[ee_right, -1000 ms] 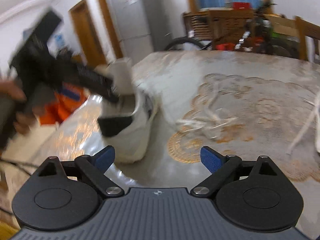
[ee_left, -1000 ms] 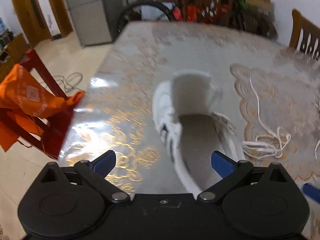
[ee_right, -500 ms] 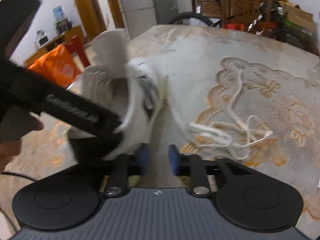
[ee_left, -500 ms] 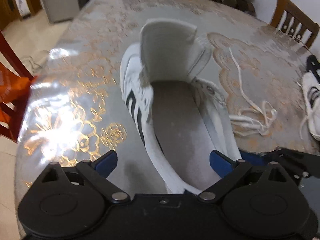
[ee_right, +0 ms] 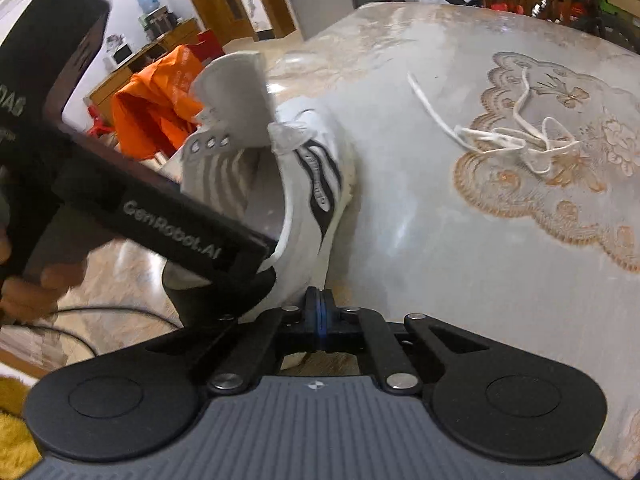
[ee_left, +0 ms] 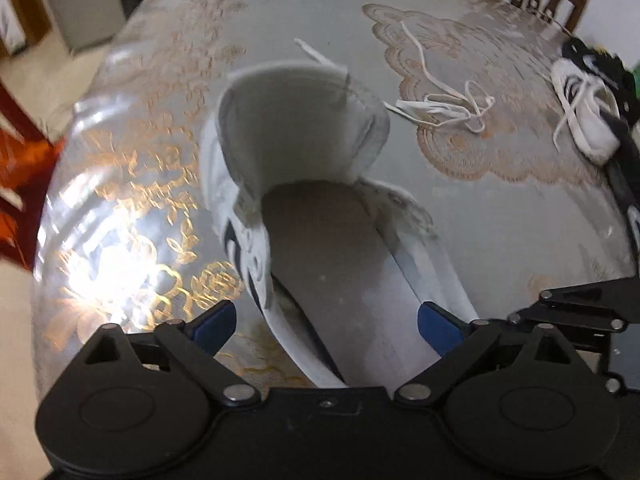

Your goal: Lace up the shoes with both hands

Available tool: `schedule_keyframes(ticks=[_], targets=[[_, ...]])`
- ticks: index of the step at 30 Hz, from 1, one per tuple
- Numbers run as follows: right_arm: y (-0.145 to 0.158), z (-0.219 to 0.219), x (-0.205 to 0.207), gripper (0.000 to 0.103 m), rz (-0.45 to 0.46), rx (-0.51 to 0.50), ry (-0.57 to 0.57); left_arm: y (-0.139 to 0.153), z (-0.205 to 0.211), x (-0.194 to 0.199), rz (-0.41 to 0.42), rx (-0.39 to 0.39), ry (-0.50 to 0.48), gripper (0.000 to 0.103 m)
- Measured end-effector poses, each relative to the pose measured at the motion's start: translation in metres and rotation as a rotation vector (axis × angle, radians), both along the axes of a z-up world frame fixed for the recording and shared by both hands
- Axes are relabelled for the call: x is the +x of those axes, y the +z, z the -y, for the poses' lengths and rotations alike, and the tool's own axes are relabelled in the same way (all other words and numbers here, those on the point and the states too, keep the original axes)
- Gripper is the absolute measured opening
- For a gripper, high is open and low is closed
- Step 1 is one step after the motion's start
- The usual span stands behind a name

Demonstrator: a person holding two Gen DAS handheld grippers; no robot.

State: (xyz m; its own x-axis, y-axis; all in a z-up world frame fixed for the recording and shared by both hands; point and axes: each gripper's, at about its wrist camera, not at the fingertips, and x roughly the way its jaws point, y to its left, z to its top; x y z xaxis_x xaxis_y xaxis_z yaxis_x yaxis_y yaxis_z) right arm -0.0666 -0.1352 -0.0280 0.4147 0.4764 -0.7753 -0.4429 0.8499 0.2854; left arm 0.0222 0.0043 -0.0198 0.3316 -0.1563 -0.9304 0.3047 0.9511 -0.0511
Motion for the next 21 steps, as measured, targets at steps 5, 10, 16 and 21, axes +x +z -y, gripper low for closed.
schedule_keyframes(ticks=[5,10,16,21], targets=[[0.000,-0.006,-0.016,0.003,-0.018,0.021,0.087,0.007,-0.011,-0.007,0.059,0.045,0.022,0.098],[0.024,0.010,-0.028,0.014,0.069,-0.003,0.104,0.023,-0.044,-0.024,0.075,-0.044,0.108,0.099],[0.061,0.033,0.009,0.014,0.140,0.041,0.062,0.030,-0.056,-0.032,0.140,0.007,0.201,0.100],[0.080,0.013,0.070,0.017,0.139,0.157,0.003,0.021,-0.055,-0.032,0.125,0.031,0.218,0.101]])
